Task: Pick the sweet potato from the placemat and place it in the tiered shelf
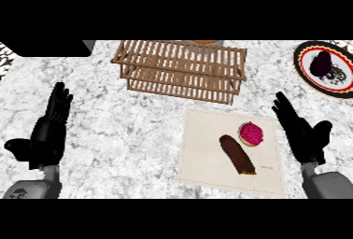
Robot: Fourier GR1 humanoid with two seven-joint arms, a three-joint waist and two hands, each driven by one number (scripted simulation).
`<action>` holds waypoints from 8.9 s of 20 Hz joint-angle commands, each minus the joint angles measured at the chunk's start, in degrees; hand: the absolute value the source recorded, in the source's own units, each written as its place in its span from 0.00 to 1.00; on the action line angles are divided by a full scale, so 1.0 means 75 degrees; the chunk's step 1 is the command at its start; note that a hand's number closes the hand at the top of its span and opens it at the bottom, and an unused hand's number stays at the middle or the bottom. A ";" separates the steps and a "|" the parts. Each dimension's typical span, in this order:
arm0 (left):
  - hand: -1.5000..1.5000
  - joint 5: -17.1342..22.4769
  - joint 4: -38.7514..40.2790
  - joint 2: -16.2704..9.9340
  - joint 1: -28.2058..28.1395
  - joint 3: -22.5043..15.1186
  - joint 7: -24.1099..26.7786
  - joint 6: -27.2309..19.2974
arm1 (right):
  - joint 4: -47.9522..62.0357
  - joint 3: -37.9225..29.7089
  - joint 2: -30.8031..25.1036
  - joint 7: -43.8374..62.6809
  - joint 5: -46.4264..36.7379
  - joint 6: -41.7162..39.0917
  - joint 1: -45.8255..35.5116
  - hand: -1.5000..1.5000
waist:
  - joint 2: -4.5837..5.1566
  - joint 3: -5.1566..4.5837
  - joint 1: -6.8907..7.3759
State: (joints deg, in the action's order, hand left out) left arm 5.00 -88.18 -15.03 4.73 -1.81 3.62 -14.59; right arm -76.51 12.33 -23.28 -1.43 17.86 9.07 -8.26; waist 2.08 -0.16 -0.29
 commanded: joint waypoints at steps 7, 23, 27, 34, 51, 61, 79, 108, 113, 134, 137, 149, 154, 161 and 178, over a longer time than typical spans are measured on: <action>0.50 0.0053 -0.0086 0.0269 0.0154 -0.0287 -0.0734 -0.0022 | -0.0800 0.1668 -0.0050 0.0006 -0.1927 -0.0825 -0.2243 1.00 | -0.0303 0.0003 0.0292; 0.50 -0.0079 -0.0714 0.0152 0.0019 -0.0214 -0.1331 -0.0067 | -0.1891 0.1479 -0.2272 0.0638 0.0413 -0.7364 -0.3624 0.00 | -0.0349 0.0011 -0.0003; 0.50 0.0217 -0.0760 -0.0117 0.0191 0.0183 -0.1624 0.0073 | -0.3091 0.1660 -0.2682 0.0984 -0.1142 -0.6990 -0.4138 0.00 | -0.0383 0.0013 -0.0060; 0.50 0.0228 -0.0981 -0.0050 -0.0335 0.0181 -0.1293 0.0236 | -0.4475 0.2989 -0.2118 0.2457 -0.3380 -0.6335 -0.3709 0.00 | -0.0314 0.0016 0.0046; 0.50 -0.0222 -0.0654 0.0416 -0.0018 0.0069 -0.1311 0.0272 | -0.3980 0.3870 -0.1435 0.2782 -0.7409 -0.6298 -0.2658 0.00 | -0.0278 0.0020 0.0042; 0.50 -0.0652 -0.1100 0.0588 0.0316 0.0151 -0.1995 0.0076 | -0.2627 0.3539 -0.1113 0.0781 -0.8903 -0.5553 -0.1971 0.00 | -0.0274 0.0022 0.0049; 0.50 -0.0454 -0.1324 0.0573 -0.0038 0.0776 -0.1913 0.0830 | -0.0876 0.2800 0.0393 -0.0885 -1.0844 -0.4692 -0.1409 0.00 | -0.0279 0.0022 0.0068; 0.50 -0.0635 -0.0912 0.0778 -0.0028 0.0848 -0.1528 0.1002 | -0.1071 0.1768 0.3078 0.4823 -1.0636 -0.2899 -0.0372 1.00 | -0.0294 0.0043 0.0076; 0.50 -0.0659 -0.0979 0.0882 0.0081 0.0649 -0.1681 0.1024 | -0.2237 0.2609 0.3096 0.7094 -0.9793 -0.1553 -0.1236 1.00 | -0.0361 0.0033 0.0346; 0.50 -0.0788 -0.0861 0.0920 0.0098 0.0613 -0.1618 0.0971 | -0.2370 0.2295 0.3099 1.1548 -1.1385 -0.0671 -0.5357 1.00 | -0.0349 -0.0003 0.0311; 0.50 -0.0684 -0.0952 0.0874 0.0298 0.0743 -0.1806 0.0948 | -0.1780 0.2076 0.3099 1.1549 -1.1305 -0.0199 -0.5632 1.00 | -0.0287 0.0006 0.0339; 0.50 -0.0897 -0.1021 0.1038 0.0545 0.0532 -0.2006 0.0785 | 0.0284 0.1638 0.3100 1.0651 -1.1562 0.1840 -0.5812 1.00 | -0.0218 0.0021 0.0337; 0.50 -0.0852 -0.1064 0.0950 0.0377 0.0655 -0.1793 0.0868 | 0.1001 0.1322 0.3101 1.0310 -1.1365 0.2180 -0.6298 1.00 | -0.0238 0.0018 0.0326; 0.50 -0.0677 -0.0965 0.0891 0.0006 0.0775 -0.1435 0.1093 | 0.2438 0.0244 0.3101 0.9301 -1.1283 0.3448 -0.6490 1.00 | -0.0193 0.0019 0.0378; 0.50 -0.0886 -0.0799 0.1039 0.0601 0.0677 -0.1990 0.0870 | 0.3948 0.0008 0.3103 0.7258 -0.8711 0.5311 -0.7609 0.00 | -0.0237 0.0022 0.0233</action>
State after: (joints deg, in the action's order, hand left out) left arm -1.19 -94.12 -7.79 7.74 3.76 -9.15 -7.31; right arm -47.16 13.14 -0.24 53.78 -49.42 42.91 -63.34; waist 0.39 0.00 1.92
